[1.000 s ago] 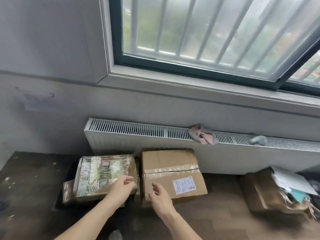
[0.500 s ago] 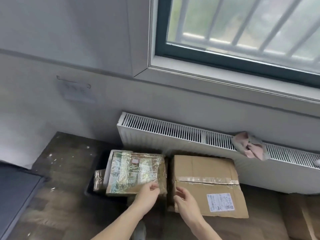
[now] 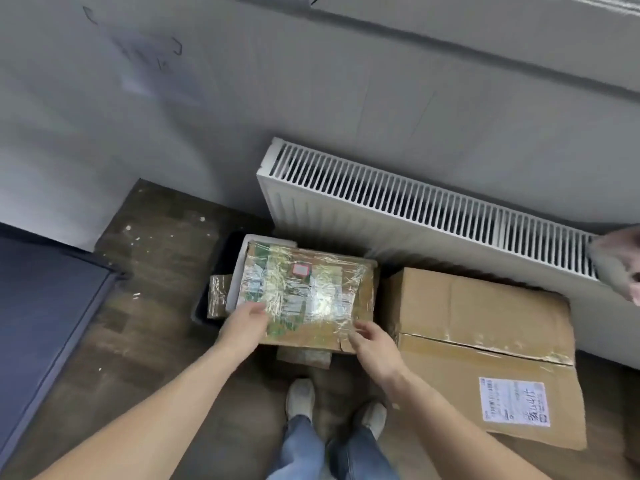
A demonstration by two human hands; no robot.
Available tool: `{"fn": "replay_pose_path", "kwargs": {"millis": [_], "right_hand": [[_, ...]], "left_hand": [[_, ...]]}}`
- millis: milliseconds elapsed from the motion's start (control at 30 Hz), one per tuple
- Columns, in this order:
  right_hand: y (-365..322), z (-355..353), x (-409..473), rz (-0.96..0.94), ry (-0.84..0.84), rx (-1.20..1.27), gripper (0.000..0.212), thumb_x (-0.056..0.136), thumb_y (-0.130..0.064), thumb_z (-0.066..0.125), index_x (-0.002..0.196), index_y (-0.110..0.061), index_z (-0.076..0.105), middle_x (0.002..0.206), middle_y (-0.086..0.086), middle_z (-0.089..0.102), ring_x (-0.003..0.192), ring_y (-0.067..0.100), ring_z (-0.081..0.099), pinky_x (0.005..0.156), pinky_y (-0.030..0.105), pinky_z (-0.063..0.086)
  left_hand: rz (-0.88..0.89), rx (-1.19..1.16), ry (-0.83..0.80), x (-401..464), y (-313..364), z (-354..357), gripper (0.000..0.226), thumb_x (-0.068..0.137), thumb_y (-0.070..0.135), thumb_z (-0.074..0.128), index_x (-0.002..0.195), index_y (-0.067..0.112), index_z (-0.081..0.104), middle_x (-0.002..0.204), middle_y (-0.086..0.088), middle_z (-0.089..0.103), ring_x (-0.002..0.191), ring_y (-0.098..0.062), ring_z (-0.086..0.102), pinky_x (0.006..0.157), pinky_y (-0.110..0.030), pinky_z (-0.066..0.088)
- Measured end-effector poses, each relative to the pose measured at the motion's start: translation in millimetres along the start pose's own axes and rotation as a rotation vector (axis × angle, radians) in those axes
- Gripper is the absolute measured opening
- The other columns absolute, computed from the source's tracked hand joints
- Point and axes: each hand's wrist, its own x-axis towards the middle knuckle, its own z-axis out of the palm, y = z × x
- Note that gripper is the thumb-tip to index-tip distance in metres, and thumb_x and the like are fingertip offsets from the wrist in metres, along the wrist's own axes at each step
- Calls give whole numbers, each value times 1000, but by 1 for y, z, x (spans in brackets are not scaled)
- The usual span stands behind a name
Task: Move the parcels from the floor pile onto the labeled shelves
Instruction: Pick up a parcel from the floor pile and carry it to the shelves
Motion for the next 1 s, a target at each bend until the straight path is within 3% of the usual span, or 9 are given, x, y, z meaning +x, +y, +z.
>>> {"fn": "replay_pose_path", "kwargs": {"millis": [133,233,300,367,500,567,700,867,1000], "right_hand": [[-11,-1,45,-2,22,13,47,100,-27,54,145,-18,51,138,2,62,123,21,60,112,42,43],[-10,0,74,0,42,-1,52,102,-30,52,152,-18,43,147,4,54,130,24,54,114,41,41],[-5,1,93,5,87,0,58,102,-33,52,156,-19,35,155,4,46,138,25,48,116,40,37],[3,4,110,-9,136,6,64,102,-36,52,158,-18,29,161,4,37,144,26,41,120,42,34],[18,8,140,17,230,81,75,100,-48,52,161,-17,20,164,5,30,149,28,33,123,44,27],[25,11,153,72,221,159,78,100,-56,50,161,-19,19,162,3,35,147,29,35,119,41,28],[31,18,162,105,231,289,82,90,-69,56,157,-29,31,151,-1,49,139,27,46,113,41,33],[36,25,169,103,267,317,88,80,-73,66,152,-32,38,130,-7,59,122,24,56,111,44,41],[30,22,167,80,271,285,91,77,-72,70,151,-31,38,132,-4,59,123,27,57,112,50,42]], "left_hand": [[80,35,1,30,19,7,39,100,28,48,138,24,51,109,7,59,86,-13,53,70,-26,42],[129,72,71,49,22,13,44,100,25,49,144,24,46,138,3,52,77,-9,56,59,-19,39],[172,103,185,62,20,15,47,99,22,51,146,24,43,147,0,42,99,-19,61,76,-25,45],[181,89,282,77,14,14,51,98,20,52,148,23,40,149,-2,37,128,-24,47,98,-31,38],[124,86,273,107,-3,7,69,98,37,55,156,26,20,160,1,24,145,-24,28,113,-40,28],[61,29,206,123,-10,5,77,97,51,51,158,30,10,163,3,22,147,-25,27,114,-42,27],[-49,-216,92,146,-21,5,78,92,68,45,157,36,15,161,5,28,145,-24,31,116,-45,28],[-37,-306,50,143,-17,11,65,97,57,45,154,30,28,156,2,36,142,-24,35,113,-39,28],[-28,-306,33,137,-19,8,62,97,56,48,151,29,34,152,1,42,138,-24,40,110,-38,31]]}}
